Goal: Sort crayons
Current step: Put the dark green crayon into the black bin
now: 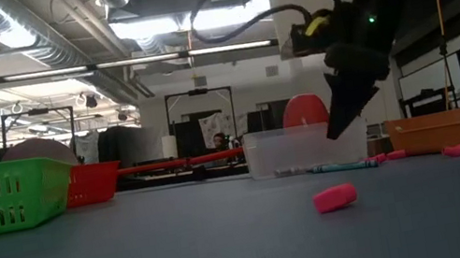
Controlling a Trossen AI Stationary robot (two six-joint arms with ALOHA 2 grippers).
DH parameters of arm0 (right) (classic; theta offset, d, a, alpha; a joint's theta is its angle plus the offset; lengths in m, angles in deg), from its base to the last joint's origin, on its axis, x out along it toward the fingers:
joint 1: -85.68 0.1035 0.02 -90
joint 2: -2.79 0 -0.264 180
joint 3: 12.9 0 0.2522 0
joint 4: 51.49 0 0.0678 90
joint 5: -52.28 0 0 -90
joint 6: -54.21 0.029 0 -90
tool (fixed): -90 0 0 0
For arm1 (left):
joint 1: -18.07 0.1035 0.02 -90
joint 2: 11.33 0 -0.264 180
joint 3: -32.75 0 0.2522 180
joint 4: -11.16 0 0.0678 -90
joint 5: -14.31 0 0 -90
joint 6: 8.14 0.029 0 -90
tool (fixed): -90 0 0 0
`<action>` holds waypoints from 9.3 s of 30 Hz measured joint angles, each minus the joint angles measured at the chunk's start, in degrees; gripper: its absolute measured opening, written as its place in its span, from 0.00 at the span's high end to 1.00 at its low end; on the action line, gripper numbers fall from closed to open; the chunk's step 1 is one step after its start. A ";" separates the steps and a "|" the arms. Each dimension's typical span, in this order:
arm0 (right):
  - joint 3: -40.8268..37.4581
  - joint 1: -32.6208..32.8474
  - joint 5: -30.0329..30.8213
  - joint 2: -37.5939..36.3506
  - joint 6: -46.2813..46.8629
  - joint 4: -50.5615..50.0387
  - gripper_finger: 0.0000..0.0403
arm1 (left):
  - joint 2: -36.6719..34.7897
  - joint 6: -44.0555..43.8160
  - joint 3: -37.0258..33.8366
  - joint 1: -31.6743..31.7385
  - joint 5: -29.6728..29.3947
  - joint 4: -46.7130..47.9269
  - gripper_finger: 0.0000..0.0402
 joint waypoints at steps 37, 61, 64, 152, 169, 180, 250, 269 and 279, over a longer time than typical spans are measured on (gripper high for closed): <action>0.22 -0.66 0.52 8.69 6.05 0.17 0.70 | 0.02 0.02 0.00 0.00 -4.47 -0.97 0.75; 0.17 -0.66 -8.69 8.43 5.91 1.88 0.86 | 0.02 8.20 0.00 0.00 -18.99 -10.54 0.75; 0.17 -0.61 -8.50 8.43 5.89 1.84 0.93 | 0.02 14.02 0.00 0.00 -24.02 -14.28 0.75; 0.09 -0.61 -20.41 8.54 -17.25 67.96 0.96 | 5.35 72.08 0.00 24.85 -32.36 -49.03 0.94; 0.09 -0.61 -20.39 8.54 -17.07 67.91 0.86 | 5.35 72.08 0.00 24.83 -32.43 -48.98 0.97; 0.09 -0.63 -20.39 8.54 -17.05 67.48 0.71 | 5.35 72.08 0.00 24.83 -32.41 -48.92 0.97; -10.90 -0.58 -14.29 -49.23 -17.07 6.37 0.99 | 5.35 72.04 0.02 24.83 -32.43 -47.19 0.97; -38.46 -0.61 -7.87 -86.09 -18.54 20.35 0.99 | 5.35 71.97 0.02 24.55 -32.43 -47.21 0.97; -40.95 -0.61 -8.91 -90.80 -20.84 18.63 0.99 | 5.33 71.63 0.02 24.46 -32.26 -46.99 0.97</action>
